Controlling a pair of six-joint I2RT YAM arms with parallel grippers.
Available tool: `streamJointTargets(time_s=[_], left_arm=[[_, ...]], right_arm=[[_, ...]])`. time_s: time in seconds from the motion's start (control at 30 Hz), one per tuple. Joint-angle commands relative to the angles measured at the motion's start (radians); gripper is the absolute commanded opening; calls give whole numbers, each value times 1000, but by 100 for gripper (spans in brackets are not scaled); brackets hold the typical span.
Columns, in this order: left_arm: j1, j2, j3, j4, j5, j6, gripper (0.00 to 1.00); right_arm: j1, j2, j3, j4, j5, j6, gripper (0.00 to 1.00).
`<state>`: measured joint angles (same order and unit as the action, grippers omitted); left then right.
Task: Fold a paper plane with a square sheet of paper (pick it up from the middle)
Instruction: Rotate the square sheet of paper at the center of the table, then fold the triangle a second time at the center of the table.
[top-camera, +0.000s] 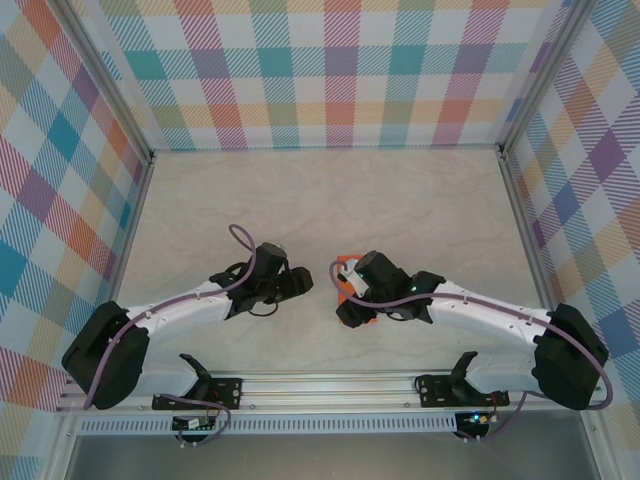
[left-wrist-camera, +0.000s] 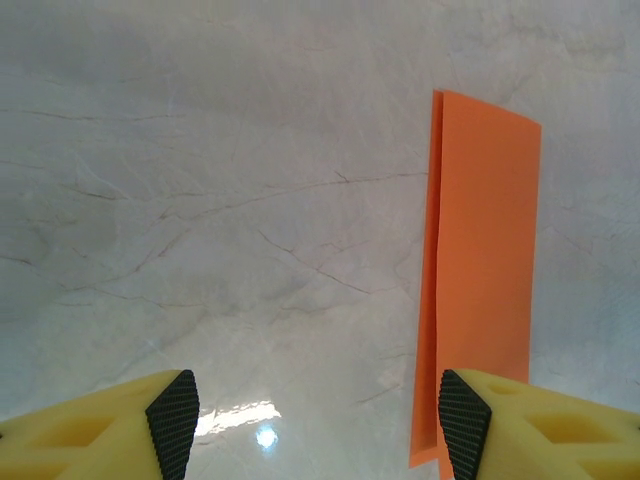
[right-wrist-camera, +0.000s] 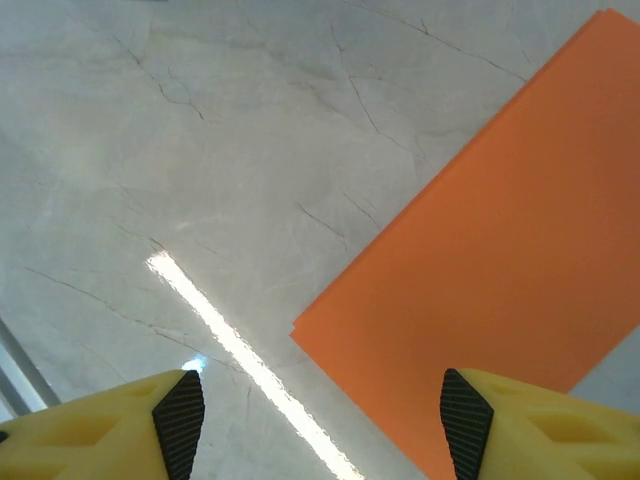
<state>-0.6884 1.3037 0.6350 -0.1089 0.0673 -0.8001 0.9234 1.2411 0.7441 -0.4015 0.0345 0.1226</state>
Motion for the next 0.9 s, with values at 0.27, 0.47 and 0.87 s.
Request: streamJointTargets(time_s=[0.27, 0.47, 0.87], left_arm=[[68, -118, -27, -69, -57, 4, 67], [94, -192, -85, -65, -64, 6, 68], [99, -223, -109, -21, -5, 14, 71]], right_arm=[[201, 239, 139, -73, 388, -66, 66], [206, 245, 188, -173, 434, -144, 66], [206, 130, 80, -144, 268, -354, 61]])
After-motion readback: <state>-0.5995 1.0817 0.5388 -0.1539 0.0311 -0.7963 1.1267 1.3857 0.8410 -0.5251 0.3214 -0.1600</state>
